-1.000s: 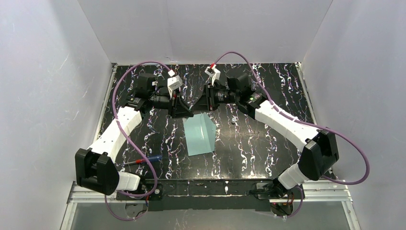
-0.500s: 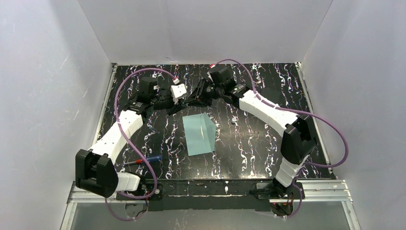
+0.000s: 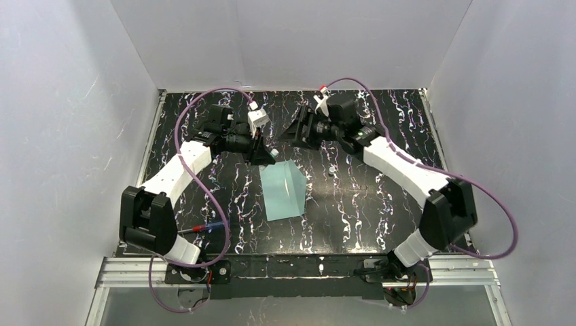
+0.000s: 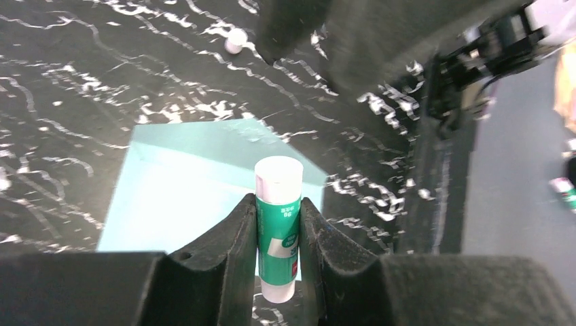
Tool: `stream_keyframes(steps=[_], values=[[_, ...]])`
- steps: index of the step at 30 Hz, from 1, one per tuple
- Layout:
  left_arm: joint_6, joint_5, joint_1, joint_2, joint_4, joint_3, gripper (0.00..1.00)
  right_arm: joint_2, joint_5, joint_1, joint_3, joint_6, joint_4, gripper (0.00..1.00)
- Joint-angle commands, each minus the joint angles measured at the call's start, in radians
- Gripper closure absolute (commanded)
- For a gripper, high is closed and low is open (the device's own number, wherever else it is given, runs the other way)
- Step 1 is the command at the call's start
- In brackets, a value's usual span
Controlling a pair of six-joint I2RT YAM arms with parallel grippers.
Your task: Place the letter into the envelope and seal it
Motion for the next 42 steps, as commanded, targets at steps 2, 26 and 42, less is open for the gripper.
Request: stream_keyframes(steps=[2,26,42], values=[[-0.271,0.192,-0.002,-0.056,0.071,-0.002,1.0,-0.177,-0.184,0.002,-0.176,-0.176,0.318,0.24],[0.031,0.037,-0.003,-0.116,-0.06,0.032,1.0,0.025,-0.11,0.101,0.077,-0.168,0.047,0.47],[0.013,-0.026,-0.003,-0.175,-0.002,-0.013,1.0,0.035,-0.059,0.13,0.116,-0.245,-0.083,0.46]])
